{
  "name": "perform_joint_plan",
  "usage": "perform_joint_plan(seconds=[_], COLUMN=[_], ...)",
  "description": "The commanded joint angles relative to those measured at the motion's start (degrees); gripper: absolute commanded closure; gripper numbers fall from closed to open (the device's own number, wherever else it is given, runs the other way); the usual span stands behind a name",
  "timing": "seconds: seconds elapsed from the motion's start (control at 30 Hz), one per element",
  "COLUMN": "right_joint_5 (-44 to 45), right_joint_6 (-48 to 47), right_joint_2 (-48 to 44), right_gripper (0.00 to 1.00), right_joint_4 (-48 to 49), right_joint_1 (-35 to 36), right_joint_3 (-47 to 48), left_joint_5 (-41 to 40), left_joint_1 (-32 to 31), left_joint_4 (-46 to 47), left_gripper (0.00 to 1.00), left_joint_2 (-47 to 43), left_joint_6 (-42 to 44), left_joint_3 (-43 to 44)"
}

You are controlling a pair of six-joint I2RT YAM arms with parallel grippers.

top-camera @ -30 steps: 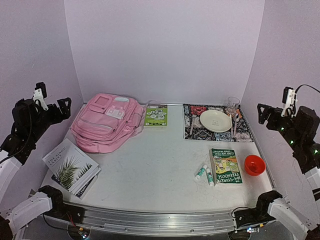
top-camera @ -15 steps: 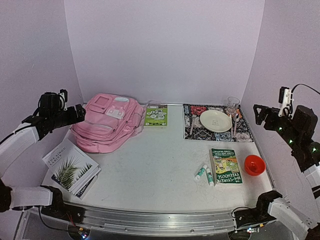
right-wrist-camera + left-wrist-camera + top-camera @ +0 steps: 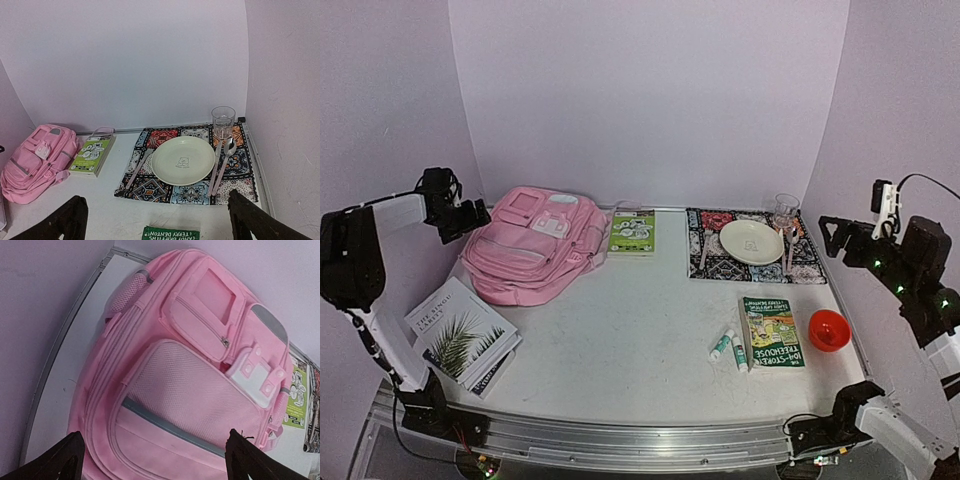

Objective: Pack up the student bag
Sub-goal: Pick up the student bag from the corner of the board.

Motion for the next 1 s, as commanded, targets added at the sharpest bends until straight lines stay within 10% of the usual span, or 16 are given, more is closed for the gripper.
perform_joint_plan(seconds=[0.0, 0.37, 0.63, 0.77, 0.97], right_joint_5=[-2.2, -3.2, -4.0, -4.1, -4.1], right_joint_6=[0.9, 1.0, 1.5, 1.5, 1.3], right_joint_2=[0.0, 1.3, 2.3, 2.5, 2.5], right_gripper=[0.02, 0.02, 0.02, 0.02, 0.02], right_joint_4=[3.1, 3.4, 3.9, 4.1, 4.2], right_joint_1=[-0.2, -0.2, -0.2, -0.2, -0.2], right_joint_3=[-0.4, -0.5, -0.5, -0.4, -0.5], left_joint_5=[3.9, -0.3, 10.9, 17.7, 21.2], left_joint_1=[2.0, 2.6, 2.6, 2.6, 2.7], left_joint_4=[-5.8, -14.4, -18.8, -20.2, -21.2], left_gripper=[0.01, 0.01, 0.06, 0.23, 0.79], left_joint_2=[7.7, 25.2, 34.1, 34.3, 28.5], left_joint_6=[5.2, 9.5, 11.5, 12.1, 12.1], left_joint_3=[10.3, 27.1, 34.5, 35.3, 34.5])
